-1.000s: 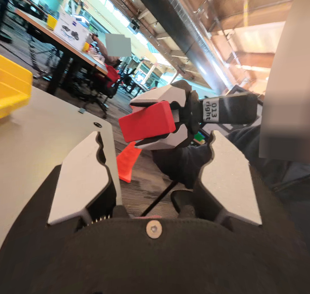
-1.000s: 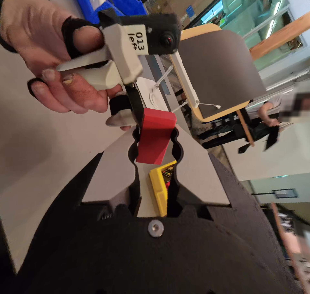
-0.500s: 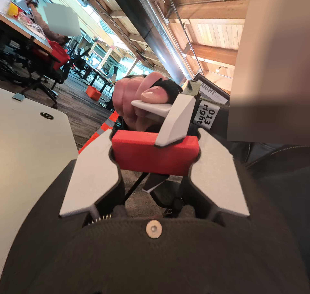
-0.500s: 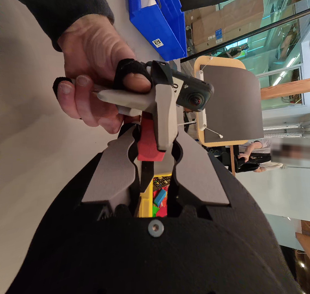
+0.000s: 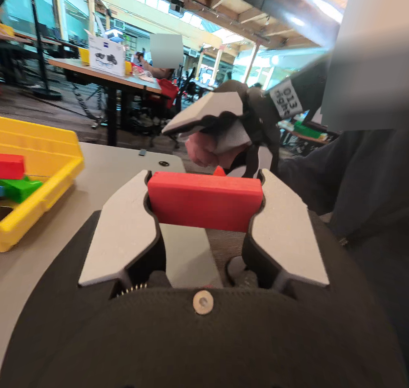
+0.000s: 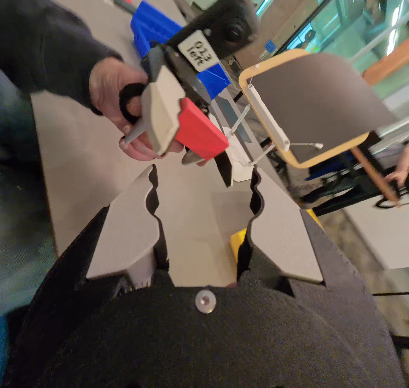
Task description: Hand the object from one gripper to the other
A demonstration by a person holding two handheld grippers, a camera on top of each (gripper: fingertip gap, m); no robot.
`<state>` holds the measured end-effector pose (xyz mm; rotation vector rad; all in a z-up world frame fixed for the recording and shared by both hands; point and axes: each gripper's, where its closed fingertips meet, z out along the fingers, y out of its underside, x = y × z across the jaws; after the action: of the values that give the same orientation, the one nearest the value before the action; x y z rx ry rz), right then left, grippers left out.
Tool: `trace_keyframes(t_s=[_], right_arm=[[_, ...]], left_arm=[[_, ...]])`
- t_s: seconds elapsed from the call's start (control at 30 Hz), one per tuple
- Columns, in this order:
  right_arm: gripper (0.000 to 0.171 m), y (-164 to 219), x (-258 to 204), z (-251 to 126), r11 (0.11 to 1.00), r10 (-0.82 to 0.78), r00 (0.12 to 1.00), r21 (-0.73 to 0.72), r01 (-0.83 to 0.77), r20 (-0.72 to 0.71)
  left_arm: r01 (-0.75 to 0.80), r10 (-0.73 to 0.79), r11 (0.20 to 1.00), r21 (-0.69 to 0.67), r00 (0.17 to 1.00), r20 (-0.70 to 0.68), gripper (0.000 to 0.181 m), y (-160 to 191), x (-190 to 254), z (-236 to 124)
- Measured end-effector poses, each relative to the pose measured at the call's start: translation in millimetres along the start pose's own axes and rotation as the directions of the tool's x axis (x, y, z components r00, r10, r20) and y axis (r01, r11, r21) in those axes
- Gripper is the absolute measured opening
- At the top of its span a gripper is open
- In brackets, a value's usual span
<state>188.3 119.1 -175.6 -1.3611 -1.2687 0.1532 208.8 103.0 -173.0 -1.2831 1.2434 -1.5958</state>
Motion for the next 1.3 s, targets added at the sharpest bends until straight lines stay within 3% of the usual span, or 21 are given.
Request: trace_keyframes(t_s=[0.13,0.27,0.3,0.47,0.57,0.67,0.73,0.97,1.13,1.3], right_arm=[[0.089,-0.3,16.8,-15.2,0.964,0.243,0.970,0.103,-0.244,0.023],[0.078,-5.4,17.0,-17.0,0.926,0.342,0.937,0.148,-0.349,0.068],[0.083,-1.6,19.4,-17.0,0.926,0.350,0.935,0.132,-0.354,0.057],[0.086,1.2,31.5,-28.3,0.905,0.400,0.916,0.143,-0.400,0.033],[0.086,-4.9,26.7,-27.5,0.873,0.462,0.884,0.144,-0.467,0.064],[0.086,-14.0,14.3,-22.1,0.910,0.379,0.923,0.153,-0.385,0.071],[0.090,-24.8,4.6,-19.5,0.935,0.286,0.954,0.191,-0.298,0.091],[0.075,-33.1,-14.5,-9.1,0.984,0.037,0.986,0.164,-0.064,0.160],[0.063,-32.5,-18.8,-2.6,0.989,0.005,0.976,0.146,-0.037,0.216],[0.061,-30.6,-22.2,-2.8,0.991,-0.008,0.973,0.130,-0.023,0.233]], left_arm=[[-0.128,0.133,0.990,-0.053,0.988,0.085,0.087,-0.1,-7.4,-2.6],[-0.224,0.229,0.973,-0.052,0.965,0.126,0.088,-11.1,-6.4,-4.2],[-0.252,0.259,0.965,-0.073,0.956,0.138,0.088,-11.9,-7.3,-5.0],[-0.393,0.432,0.899,-0.195,0.870,0.239,0.087,-12.6,-16.7,-7.2],[-0.471,0.556,0.827,-0.306,0.761,0.334,0.087,-11.6,-31.1,-9.6],[-0.572,0.706,0.704,-0.420,0.625,0.333,0.087,-6.5,-34.6,-6.5],[-0.604,0.750,0.656,-0.453,0.589,0.301,0.087,-1.9,-31.6,-1.4],[-0.612,0.731,0.657,-0.440,0.661,0.171,0.087,6.5,-13.6,6.8],[-0.634,0.748,0.623,-0.459,0.653,0.114,0.087,13.7,-8.1,10.8],[-0.631,0.738,0.624,-0.461,0.670,0.082,0.088,19.7,-5.4,12.3]])
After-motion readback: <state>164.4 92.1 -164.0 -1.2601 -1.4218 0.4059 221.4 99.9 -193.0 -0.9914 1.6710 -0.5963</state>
